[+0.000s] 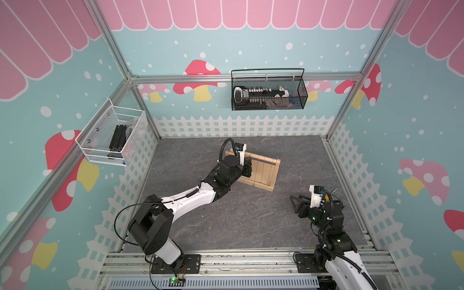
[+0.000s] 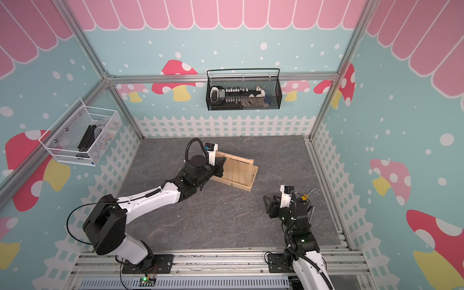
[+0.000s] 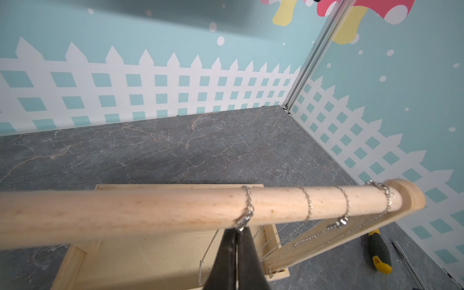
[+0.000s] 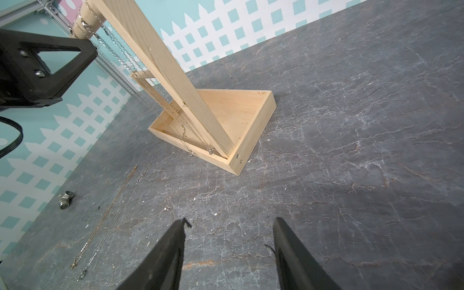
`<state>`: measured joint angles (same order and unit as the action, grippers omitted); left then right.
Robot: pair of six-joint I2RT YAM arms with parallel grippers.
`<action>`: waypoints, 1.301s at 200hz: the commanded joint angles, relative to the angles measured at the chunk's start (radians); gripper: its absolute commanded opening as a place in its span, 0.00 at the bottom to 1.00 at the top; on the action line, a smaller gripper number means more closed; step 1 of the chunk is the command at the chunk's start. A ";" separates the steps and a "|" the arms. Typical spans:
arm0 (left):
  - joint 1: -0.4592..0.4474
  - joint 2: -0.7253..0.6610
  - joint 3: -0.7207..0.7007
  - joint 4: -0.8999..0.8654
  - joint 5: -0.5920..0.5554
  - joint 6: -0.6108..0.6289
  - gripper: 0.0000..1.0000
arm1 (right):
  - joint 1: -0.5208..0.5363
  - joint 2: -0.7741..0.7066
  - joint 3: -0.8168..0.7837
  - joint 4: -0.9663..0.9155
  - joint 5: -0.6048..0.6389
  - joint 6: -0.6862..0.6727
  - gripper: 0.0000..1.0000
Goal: Take the necklace off the jewelry display stand
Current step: Take off the necklace from the stand.
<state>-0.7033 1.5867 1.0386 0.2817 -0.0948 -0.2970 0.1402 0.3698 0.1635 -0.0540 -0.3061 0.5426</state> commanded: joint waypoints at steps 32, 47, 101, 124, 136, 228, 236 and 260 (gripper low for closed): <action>-0.002 -0.074 0.018 -0.075 -0.052 0.051 0.00 | 0.007 -0.023 -0.015 -0.007 -0.004 -0.001 0.58; -0.002 -0.092 0.034 -0.117 -0.079 0.081 0.00 | 0.007 -0.027 -0.015 -0.010 -0.005 -0.001 0.58; 0.021 -0.073 0.138 -0.298 -0.307 0.186 0.00 | 0.007 -0.036 -0.014 -0.018 0.001 -0.001 0.58; 0.053 -0.083 0.147 -0.330 -0.356 0.184 0.00 | 0.008 -0.038 -0.014 -0.022 0.001 -0.002 0.58; 0.072 -0.092 0.146 -0.337 -0.373 0.182 0.00 | 0.007 -0.040 -0.013 -0.023 0.002 -0.001 0.59; 0.166 -0.200 0.080 -0.399 -0.355 0.094 0.00 | 0.008 -0.050 -0.014 -0.032 0.002 -0.001 0.59; 0.166 -0.220 0.065 -0.402 -0.335 0.084 0.00 | 0.007 -0.050 -0.014 -0.031 0.004 -0.001 0.59; 0.165 -0.311 0.007 -0.406 -0.260 0.051 0.00 | 0.008 -0.050 -0.014 -0.031 0.004 -0.001 0.59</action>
<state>-0.5385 1.3525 1.0992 -0.0982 -0.4362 -0.2016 0.1402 0.3294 0.1566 -0.0849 -0.3061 0.5426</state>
